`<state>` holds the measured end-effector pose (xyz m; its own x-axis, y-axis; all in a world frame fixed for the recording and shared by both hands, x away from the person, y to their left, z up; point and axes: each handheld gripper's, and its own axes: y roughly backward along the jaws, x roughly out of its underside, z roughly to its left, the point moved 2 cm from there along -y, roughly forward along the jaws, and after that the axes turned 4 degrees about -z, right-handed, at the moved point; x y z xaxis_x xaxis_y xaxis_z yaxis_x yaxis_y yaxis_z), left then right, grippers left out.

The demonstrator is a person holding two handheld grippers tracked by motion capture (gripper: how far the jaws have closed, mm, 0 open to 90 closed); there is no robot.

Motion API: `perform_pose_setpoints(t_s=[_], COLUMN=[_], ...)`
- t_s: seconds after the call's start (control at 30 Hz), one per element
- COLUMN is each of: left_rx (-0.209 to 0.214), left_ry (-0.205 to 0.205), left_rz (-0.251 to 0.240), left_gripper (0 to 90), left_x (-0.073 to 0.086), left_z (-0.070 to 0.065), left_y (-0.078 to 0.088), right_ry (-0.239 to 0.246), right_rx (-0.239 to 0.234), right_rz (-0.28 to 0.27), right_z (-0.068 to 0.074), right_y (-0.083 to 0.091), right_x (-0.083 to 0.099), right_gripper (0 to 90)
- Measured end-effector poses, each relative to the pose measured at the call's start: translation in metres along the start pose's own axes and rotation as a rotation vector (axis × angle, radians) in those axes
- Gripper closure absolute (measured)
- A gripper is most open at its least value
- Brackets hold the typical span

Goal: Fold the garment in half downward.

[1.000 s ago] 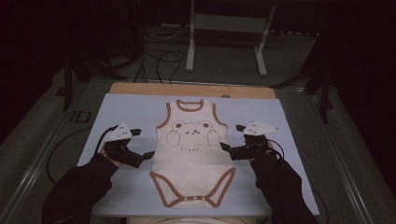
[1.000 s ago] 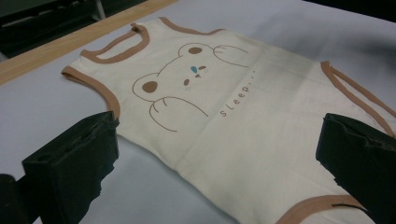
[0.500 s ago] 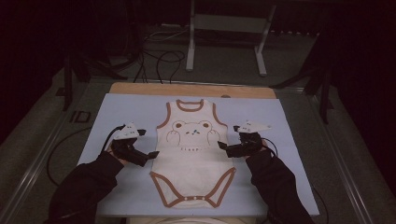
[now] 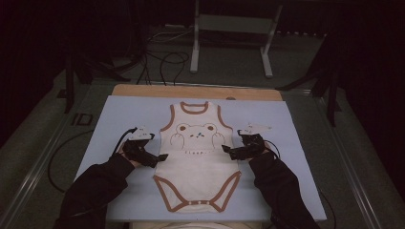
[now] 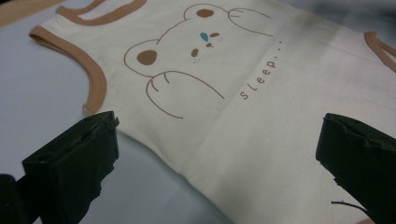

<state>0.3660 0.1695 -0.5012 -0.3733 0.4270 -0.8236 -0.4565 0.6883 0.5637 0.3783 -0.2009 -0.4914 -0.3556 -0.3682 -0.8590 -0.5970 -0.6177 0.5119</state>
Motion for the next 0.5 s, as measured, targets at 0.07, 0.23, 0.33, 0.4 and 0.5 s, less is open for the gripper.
perform_pose_setpoints(t_s=[0.07,0.23,0.33,0.4,0.5], left_rx=[-0.006,-0.042,-0.057,-0.059,-0.065], left_ry=[0.011,0.033,0.036,0.042,0.043], left_rz=[0.015,0.077,0.099,0.106,0.121], left_gripper=[0.2,0.2,0.2,0.2,0.3], left_x=[0.001,0.004,0.006,0.007,0.009], left_z=[0.001,0.003,0.004,0.005,0.006], left_y=[-0.004,-0.015,-0.019,-0.02,-0.022], right_ry=[0.004,-0.023,-0.023,-0.02,-0.066], right_rx=[0.007,0.012,0.022,0.029,0.014], right_rz=[0.013,0.047,0.08,0.092,0.131], right_z=[-0.002,-0.006,-0.006,-0.006,-0.007], right_y=[-0.002,-0.008,-0.012,-0.013,-0.019], right_x=[0.002,0.009,0.014,0.015,0.019], right_gripper=[9.2,9.2,9.2,9.2,9.2])
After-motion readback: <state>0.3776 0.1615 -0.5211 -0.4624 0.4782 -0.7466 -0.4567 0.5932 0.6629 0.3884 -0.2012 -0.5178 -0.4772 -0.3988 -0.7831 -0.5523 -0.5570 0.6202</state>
